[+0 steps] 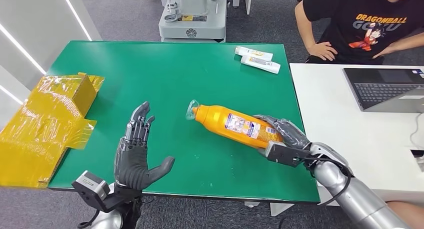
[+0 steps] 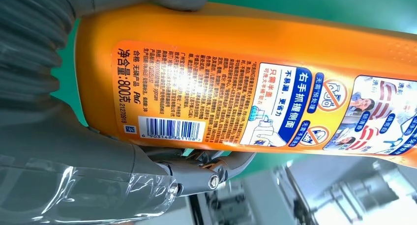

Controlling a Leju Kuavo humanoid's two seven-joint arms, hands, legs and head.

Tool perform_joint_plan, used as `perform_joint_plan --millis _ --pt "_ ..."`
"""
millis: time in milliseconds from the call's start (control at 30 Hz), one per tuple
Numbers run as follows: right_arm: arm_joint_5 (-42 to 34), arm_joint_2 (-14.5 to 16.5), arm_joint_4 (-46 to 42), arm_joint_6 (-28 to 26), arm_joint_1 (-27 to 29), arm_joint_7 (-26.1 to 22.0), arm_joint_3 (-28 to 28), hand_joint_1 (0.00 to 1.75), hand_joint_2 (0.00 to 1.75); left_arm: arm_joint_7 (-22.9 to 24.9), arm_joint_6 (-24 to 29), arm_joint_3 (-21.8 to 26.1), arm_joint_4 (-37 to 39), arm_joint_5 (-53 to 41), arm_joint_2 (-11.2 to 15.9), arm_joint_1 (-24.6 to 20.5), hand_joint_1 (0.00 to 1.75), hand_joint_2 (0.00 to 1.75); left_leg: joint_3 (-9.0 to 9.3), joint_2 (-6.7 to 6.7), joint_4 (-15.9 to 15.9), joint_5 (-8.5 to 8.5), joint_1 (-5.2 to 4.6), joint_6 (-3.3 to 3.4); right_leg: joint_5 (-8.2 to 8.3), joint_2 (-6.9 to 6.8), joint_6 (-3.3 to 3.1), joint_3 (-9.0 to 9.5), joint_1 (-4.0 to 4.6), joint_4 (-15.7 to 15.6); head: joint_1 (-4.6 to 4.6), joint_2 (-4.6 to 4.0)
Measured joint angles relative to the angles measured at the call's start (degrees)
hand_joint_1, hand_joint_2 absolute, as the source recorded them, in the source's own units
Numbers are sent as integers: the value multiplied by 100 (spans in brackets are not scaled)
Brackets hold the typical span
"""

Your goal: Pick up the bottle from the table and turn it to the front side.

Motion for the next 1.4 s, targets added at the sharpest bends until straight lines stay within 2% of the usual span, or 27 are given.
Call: perform_joint_plan --millis 167,300,433,600,1033,1167,1400 --pt "51 -2 -411 -328 294 -159 -421 175 175 14 -51 0 1 -71 2 -67 0 175 -1 -1 0 0 0 0 0 -2 0 0 0 0 -1 0" --pt "141 38 -726 -771 481 -235 -698 175 175 78 -12 5 45 -100 4 -291 0 175 -2 -1 0 0 0 0 0 -2 0 1 0 1 1 0" --pt "270 251 -922 -1267 564 -259 -848 175 175 210 137 81 218 181 -4 -597 0 175 0 0 -1 1 1 -1 1 -1 -1 1 0 3 -1 0" --pt "272 590 -965 -1584 533 -331 -869 175 175 237 135 142 477 287 -8 -918 0 175 0 -1 -1 3 2 -4 1 -1 -1 1 1 6 -1 0" --pt "297 1339 -925 -1760 194 -406 -624 175 175 533 -514 -45 1148 811 -273 -1437 0 175 -2 0 0 3 0 -4 1 -1 -1 1 0 4 0 0" --pt "321 1526 -925 -1736 183 -356 -507 175 175 529 -478 -99 1329 825 -352 -1624 0 175 -1 -1 -1 3 1 -4 2 0 -3 0 0 5 -1 0" --pt "221 1840 -702 -1374 124 -320 -286 175 175 557 -198 -158 1526 757 -481 -1820 0 175 -2 0 -1 4 1 -4 2 1 -3 -1 1 6 -1 0"
